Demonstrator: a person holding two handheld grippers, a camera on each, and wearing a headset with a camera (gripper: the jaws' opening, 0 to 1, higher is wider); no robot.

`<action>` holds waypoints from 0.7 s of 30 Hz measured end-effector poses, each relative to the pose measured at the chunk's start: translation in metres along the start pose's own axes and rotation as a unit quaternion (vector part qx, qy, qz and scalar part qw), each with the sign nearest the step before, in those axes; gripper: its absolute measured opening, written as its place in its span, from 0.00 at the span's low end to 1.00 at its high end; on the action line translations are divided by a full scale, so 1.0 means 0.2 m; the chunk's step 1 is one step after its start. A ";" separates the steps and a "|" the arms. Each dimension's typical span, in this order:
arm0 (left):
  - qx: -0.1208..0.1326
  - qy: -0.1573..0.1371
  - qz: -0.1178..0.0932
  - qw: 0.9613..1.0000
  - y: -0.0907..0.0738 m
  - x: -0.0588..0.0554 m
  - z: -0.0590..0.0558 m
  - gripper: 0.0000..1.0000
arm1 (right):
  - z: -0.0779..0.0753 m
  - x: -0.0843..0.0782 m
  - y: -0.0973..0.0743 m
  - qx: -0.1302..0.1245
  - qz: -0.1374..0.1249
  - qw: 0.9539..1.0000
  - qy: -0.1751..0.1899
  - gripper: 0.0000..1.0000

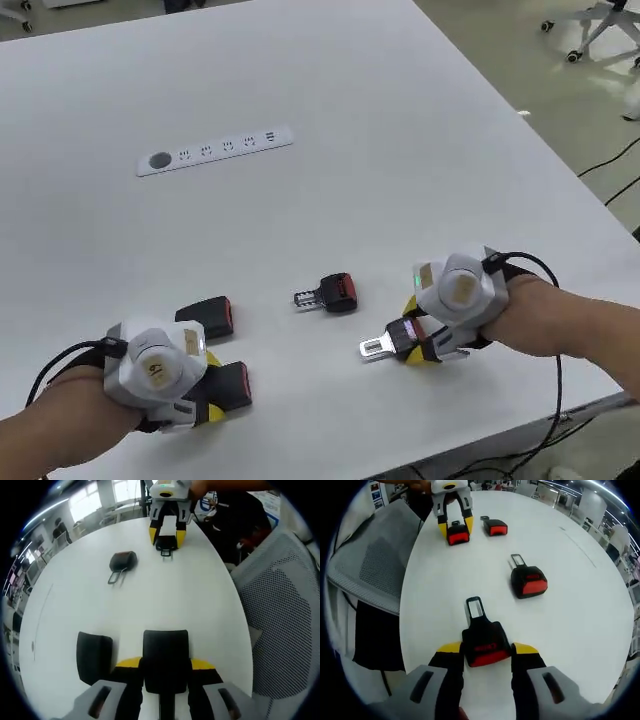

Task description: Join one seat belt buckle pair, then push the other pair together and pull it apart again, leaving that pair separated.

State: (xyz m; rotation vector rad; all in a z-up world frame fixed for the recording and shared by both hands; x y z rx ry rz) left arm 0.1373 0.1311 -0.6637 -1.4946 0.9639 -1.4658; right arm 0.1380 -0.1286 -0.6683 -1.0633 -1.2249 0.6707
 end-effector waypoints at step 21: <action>-0.001 0.009 0.002 1.000 0.00 0.00 0.00 0.34 | -0.01 0.00 0.01 0.007 -0.005 1.000 -0.006 0.36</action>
Point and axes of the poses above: the centre of the closed fingertips' face, and the gripper's own axes: y roughly forward along the fingers, z roughly to its left, x roughly out of its top, the point moved 3 cm from there along -y, roughly backward along the fingers, and after that the axes turned 4 degrees about z, right-handed, at the moved point
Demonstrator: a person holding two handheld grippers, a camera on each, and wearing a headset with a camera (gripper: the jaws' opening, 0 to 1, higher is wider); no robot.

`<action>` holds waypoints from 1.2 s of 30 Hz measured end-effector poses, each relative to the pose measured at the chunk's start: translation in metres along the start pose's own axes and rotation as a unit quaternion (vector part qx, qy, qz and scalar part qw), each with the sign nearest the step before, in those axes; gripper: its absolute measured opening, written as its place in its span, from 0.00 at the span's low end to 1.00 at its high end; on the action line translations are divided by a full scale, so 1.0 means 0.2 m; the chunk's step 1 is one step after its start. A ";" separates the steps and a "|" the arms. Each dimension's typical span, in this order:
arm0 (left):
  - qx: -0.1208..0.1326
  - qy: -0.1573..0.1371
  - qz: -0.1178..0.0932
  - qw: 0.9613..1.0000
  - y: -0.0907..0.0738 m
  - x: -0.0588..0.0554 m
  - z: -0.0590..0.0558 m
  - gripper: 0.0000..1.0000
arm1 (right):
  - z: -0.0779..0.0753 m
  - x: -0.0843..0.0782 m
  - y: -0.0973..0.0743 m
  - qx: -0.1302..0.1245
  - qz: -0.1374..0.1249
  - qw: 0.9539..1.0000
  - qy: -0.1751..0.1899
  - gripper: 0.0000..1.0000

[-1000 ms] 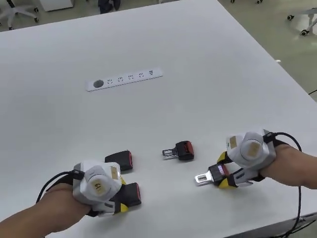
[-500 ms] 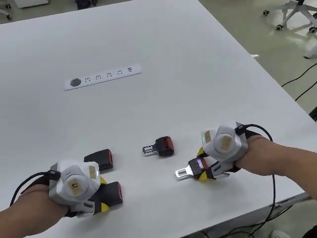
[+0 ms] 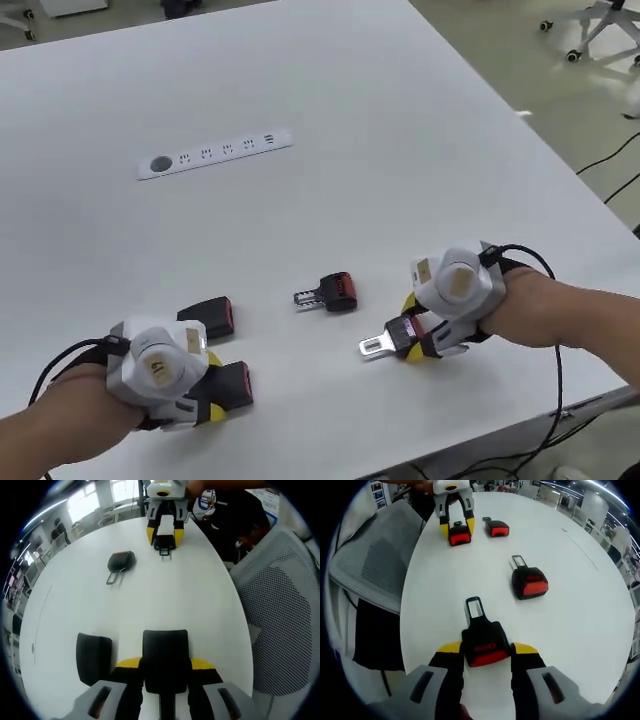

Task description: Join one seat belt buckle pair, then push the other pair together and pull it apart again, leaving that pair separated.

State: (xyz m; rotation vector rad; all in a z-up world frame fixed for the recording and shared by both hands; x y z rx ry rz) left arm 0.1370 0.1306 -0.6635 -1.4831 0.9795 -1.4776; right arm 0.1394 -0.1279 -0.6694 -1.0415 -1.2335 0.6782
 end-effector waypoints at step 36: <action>-0.002 -0.001 -0.006 1.000 0.00 0.01 0.00 0.34 | 0.06 0.14 0.06 -0.005 -0.014 1.000 0.028 0.36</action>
Point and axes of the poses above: the centre of the closed fingertips' face, and the gripper's own axes: y roughly forward along the fingers, z roughly to its left, x roughly out of its top, the point moved 3 cm from there along -y, roughly backward along the fingers, and after that the axes turned 4 degrees about z, right-handed, at the moved point
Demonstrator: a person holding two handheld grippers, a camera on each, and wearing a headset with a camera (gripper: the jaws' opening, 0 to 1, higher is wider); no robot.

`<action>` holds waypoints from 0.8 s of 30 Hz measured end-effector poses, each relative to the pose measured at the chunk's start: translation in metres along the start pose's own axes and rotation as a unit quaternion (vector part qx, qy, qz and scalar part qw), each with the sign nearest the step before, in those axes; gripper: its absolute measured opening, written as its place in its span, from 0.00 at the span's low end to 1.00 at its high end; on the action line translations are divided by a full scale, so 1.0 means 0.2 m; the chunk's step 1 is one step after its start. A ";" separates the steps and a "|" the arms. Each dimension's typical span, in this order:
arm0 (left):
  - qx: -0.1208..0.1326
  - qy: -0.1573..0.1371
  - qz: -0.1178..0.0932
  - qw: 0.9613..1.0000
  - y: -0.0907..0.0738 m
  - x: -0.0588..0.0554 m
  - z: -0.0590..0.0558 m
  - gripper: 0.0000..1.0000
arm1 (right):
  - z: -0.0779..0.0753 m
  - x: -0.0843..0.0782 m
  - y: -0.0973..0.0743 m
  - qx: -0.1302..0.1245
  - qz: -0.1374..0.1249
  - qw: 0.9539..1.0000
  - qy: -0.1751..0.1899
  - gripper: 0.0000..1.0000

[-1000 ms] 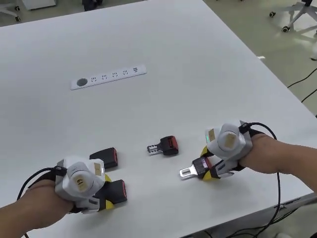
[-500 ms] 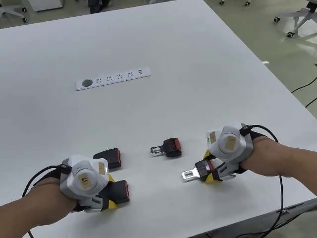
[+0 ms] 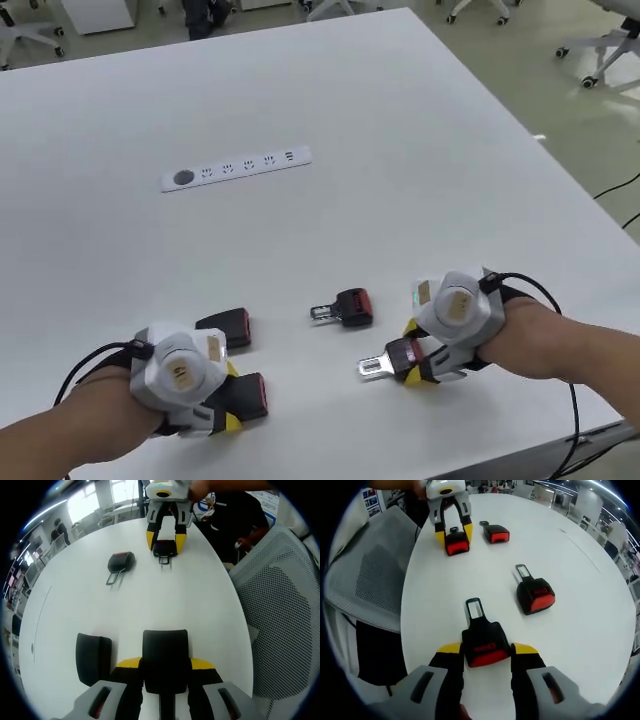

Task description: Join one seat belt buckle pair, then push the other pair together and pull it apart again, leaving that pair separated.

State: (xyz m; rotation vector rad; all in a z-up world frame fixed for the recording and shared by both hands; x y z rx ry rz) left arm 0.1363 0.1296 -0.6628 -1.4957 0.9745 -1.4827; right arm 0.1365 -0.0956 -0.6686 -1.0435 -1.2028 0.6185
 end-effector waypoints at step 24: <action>-0.001 -0.006 -0.008 1.000 0.00 0.00 0.00 0.34 | 0.15 0.46 0.24 -0.006 -0.063 0.998 -0.010 0.35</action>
Point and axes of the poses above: the centre of the closed fingertips' face, and the gripper's own axes: y roughly forward along the fingers, z roughly to its left, x roughly out of its top, the point moved 3 cm from there along -y, roughly backward along the fingers, and after that the axes turned 4 degrees about z, right-handed, at the moved point
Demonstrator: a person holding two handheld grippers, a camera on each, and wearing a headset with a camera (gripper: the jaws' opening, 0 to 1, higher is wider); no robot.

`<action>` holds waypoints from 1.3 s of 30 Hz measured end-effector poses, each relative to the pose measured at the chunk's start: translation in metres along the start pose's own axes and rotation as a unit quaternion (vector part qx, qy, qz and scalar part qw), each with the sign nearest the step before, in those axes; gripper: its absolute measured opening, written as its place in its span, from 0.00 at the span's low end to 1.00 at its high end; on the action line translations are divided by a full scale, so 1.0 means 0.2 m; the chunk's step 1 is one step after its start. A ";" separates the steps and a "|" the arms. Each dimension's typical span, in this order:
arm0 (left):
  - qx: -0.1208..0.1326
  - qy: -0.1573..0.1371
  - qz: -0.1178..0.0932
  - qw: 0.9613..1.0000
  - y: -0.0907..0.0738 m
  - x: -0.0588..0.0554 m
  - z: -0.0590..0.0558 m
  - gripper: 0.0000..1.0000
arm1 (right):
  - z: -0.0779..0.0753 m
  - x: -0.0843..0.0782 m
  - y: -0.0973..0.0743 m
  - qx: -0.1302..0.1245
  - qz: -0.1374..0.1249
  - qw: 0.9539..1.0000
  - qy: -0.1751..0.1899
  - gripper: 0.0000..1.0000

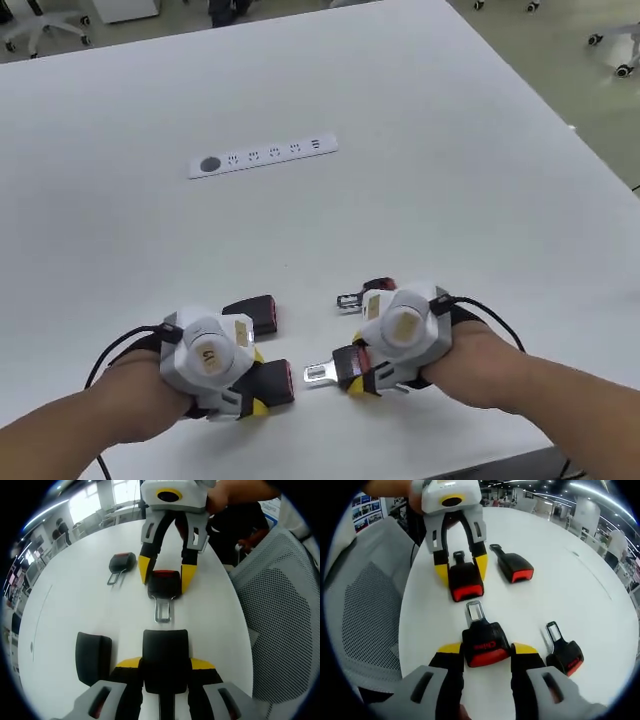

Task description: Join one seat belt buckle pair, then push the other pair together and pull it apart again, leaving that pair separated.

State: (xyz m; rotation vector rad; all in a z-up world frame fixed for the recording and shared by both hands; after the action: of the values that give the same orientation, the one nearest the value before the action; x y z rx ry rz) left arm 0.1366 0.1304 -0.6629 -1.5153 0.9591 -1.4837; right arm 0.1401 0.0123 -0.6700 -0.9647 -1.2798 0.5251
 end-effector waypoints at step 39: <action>0.000 -0.010 -0.003 1.000 0.01 -0.01 0.00 0.34 | 0.06 0.10 0.07 0.014 -0.011 1.000 -0.022 0.34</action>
State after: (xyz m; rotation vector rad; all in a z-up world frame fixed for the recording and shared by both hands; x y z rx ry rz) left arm 0.1375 0.1309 -0.6647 -1.5313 0.9440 -1.4699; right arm 0.1367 0.0388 -0.6699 -0.9191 -1.3182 0.5478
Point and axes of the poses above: the centre of the closed fingertips' face, and the gripper's own axes: y roughly forward along the fingers, z roughly to its left, x roughly out of its top, the point moved 3 cm from there along -y, roughly backward along the fingers, and after that the axes turned 4 degrees about z, right-handed, at the moved point
